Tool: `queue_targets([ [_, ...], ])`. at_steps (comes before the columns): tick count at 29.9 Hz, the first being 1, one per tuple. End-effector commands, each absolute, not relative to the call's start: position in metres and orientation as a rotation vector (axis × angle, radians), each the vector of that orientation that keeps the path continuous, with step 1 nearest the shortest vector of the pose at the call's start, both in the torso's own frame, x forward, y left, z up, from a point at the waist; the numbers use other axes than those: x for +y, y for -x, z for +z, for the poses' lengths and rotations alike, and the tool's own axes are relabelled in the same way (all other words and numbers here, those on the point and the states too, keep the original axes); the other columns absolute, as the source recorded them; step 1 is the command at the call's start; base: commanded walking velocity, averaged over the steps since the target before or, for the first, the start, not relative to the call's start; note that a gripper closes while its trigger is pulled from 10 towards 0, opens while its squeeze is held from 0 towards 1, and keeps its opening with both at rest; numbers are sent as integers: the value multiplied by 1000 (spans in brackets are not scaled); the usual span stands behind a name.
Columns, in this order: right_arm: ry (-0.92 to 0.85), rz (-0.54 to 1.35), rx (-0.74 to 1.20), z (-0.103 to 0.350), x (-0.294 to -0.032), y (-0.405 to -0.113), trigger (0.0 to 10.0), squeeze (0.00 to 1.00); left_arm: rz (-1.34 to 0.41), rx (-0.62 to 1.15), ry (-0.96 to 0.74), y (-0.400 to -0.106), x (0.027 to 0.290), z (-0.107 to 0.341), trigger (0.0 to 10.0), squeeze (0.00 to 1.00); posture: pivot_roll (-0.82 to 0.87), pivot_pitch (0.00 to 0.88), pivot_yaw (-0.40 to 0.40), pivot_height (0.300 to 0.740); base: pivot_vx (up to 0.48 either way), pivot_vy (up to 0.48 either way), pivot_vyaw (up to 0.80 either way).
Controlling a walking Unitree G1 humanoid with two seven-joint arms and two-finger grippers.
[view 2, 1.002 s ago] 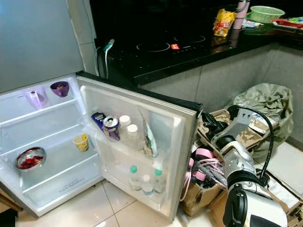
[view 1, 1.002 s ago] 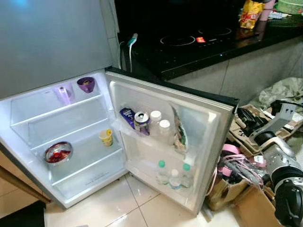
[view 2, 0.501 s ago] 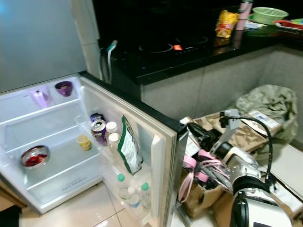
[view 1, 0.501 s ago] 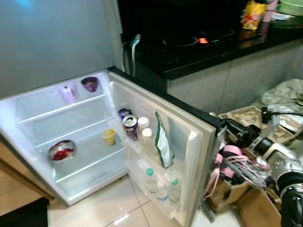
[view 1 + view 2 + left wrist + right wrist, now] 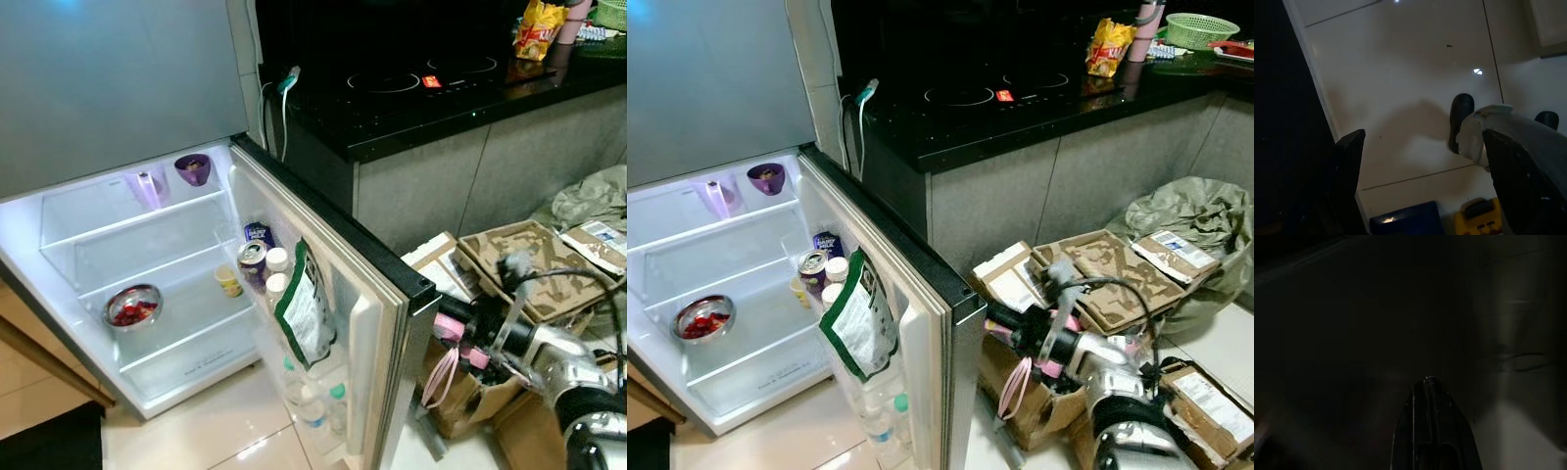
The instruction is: Restocking fridge
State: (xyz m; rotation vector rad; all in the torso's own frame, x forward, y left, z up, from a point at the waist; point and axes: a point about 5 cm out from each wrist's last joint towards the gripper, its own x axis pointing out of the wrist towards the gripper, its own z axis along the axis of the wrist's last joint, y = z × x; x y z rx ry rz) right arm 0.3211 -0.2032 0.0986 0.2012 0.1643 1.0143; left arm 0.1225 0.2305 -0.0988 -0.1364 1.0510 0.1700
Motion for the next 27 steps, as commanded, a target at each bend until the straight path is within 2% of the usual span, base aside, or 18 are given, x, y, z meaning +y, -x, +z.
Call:
queue_targets([
  [1,-191,1106,192,94,-192,-315,10000,0,160,1071,134,-118,228,-101,10000,0,-70,46,32,740,0,0,0],
  [4,-232,1249,191,89,-164,-300,10000,0,151,1071,135,-120,225,-101,10000,0,-78,36,29,740,0,0,0],
  [8,-272,1405,211,87,-143,-282,10000,0,144,1072,135,-121,223,-101,10000,0,-78,36,29,740,0,0,0],
  [11,-298,1409,207,83,-134,-280,10000,0,142,1070,137,-122,222,-101,10000,0,-84,29,25,740,0,0,0],
  [12,-294,1369,200,81,-132,-283,10000,0,142,1070,139,-122,221,-101,10000,0,-84,29,25,740,0,0,0],
  [15,-301,1001,245,59,-144,-302,10000,0,143,1068,145,-123,219,-101,10000,0,-85,31,22,740,0,0,0],
  [18,-261,745,358,36,-165,-300,10000,0,146,1069,149,-122,218,-102,10000,0,-83,29,20,740,0,0,0],
  [22,-253,699,385,30,-171,-297,10000,0,146,1070,150,-122,218,-102,10000,0,-83,28,20,740,0,0,0],
  [24,-253,635,434,19,-179,-289,10000,0,148,1072,151,-121,218,-102,10000,0,-83,28,20,740,0,0,0],
  [26,-246,510,560,-5,-196,-268,10000,0,153,1075,153,-120,217,-103,10000,0,-81,22,17,740,0,0,778],
  [27,-246,510,560,-5,-196,-268,10000,0,153,1075,153,-120,217,-103,10000,0,-81,22,17,740,0,0,769],
])
